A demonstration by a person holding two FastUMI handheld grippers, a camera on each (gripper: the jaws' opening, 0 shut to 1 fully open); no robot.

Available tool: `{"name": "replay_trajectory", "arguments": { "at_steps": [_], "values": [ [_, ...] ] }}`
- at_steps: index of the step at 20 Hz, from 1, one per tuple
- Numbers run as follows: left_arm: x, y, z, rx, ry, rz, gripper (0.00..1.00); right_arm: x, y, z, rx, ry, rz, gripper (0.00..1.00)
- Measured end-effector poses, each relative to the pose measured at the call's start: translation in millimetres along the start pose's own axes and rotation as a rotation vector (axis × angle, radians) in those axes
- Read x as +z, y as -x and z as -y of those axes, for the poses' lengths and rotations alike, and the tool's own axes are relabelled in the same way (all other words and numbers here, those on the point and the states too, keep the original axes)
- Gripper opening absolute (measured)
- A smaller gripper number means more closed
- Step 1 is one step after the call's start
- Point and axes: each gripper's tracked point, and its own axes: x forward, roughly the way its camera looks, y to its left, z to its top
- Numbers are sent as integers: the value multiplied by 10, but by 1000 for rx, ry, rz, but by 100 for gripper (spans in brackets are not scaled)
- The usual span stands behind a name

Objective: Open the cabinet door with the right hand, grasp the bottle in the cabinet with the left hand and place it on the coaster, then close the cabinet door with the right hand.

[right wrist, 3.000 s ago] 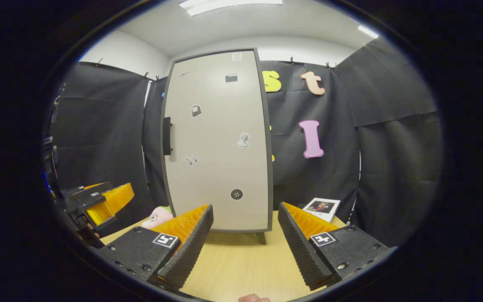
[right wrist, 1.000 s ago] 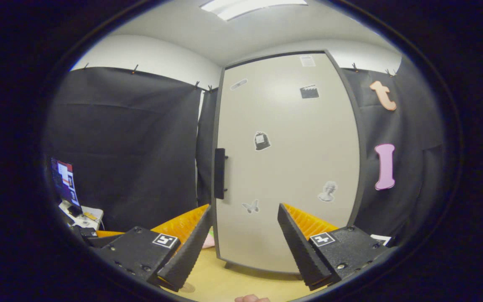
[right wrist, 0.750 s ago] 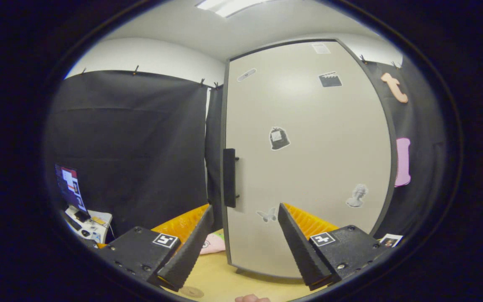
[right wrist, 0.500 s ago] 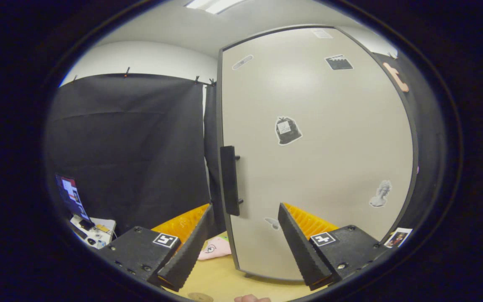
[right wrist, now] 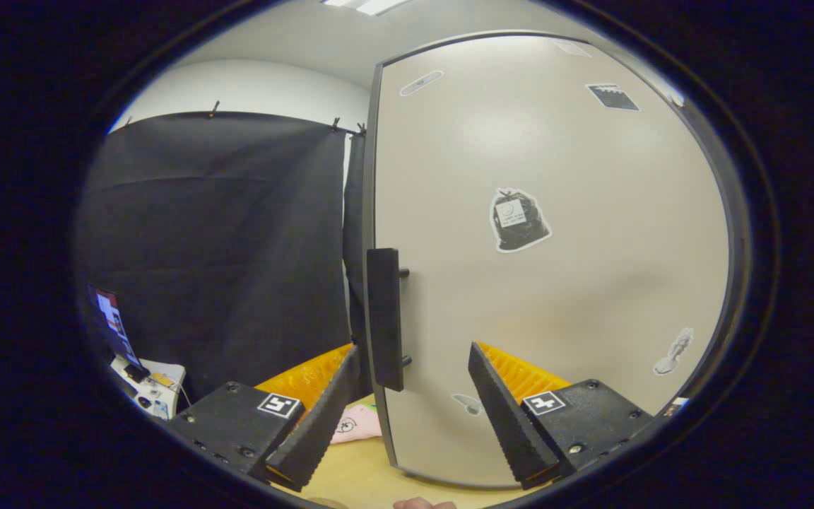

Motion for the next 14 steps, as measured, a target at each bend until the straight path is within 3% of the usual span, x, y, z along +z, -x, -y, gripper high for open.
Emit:
{"name": "replay_trajectory", "arguments": {
  "at_steps": [3, 6, 7, 12, 14],
  "values": [
    [-17, -13, -11, 6, 12, -7, 95, -32, -116, -82, 15, 20, -21, 99],
    [-69, -24, -37, 17, 19, -28, 95, -81, -249, -134, 4, 42, -54, 96],
    [-75, -33, -31, 16, 26, -29, 95, -79, -305, -163, 9, 44, -56, 99],
    [-6, -33, -26, 23, 58, -4, 95, -79, -496, -279, 17, 26, -54, 92],
    [-6, -28, -48, 26, 40, -1, 95, -47, -554, -317, 8, 27, -41, 82]
  ]
}}
